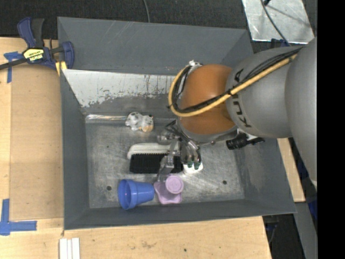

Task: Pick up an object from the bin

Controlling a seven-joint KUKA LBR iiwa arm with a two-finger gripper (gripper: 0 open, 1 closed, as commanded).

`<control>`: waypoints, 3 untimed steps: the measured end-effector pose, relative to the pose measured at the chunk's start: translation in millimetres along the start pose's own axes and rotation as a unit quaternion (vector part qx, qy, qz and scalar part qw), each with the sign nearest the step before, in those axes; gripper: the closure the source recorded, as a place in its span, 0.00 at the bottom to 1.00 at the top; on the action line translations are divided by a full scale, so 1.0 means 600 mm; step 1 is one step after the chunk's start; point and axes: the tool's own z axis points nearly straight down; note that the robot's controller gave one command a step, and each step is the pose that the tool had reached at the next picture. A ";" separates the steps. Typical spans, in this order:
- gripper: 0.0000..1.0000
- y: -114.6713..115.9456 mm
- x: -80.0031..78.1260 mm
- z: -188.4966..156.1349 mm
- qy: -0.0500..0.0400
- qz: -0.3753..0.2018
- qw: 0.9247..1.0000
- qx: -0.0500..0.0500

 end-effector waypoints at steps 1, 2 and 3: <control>1.00 0.007 -0.020 -0.114 -0.002 -0.001 1.000 0.000; 1.00 -0.002 -0.020 -0.074 -0.009 -0.014 1.000 -0.002; 1.00 -0.006 -0.008 -0.087 0.004 -0.018 1.000 0.001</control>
Offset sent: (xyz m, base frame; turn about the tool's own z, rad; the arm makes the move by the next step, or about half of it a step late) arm 0.0019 -0.0112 -0.0423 -0.0654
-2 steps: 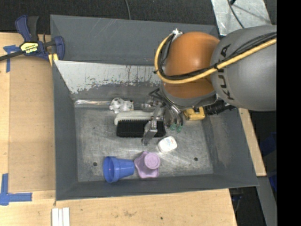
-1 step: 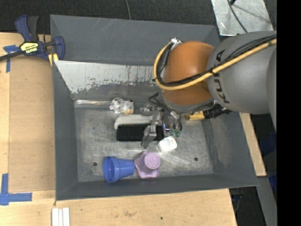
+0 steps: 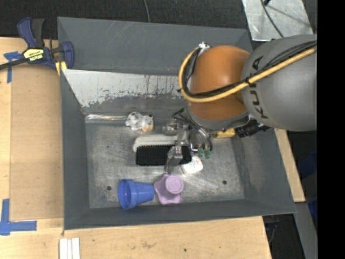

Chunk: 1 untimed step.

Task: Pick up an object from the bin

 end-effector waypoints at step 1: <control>1.00 0.012 -0.015 -0.110 -0.007 0.003 1.000 -0.002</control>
Offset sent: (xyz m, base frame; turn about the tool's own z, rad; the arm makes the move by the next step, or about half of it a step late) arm 0.0028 0.0193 0.1316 -0.0956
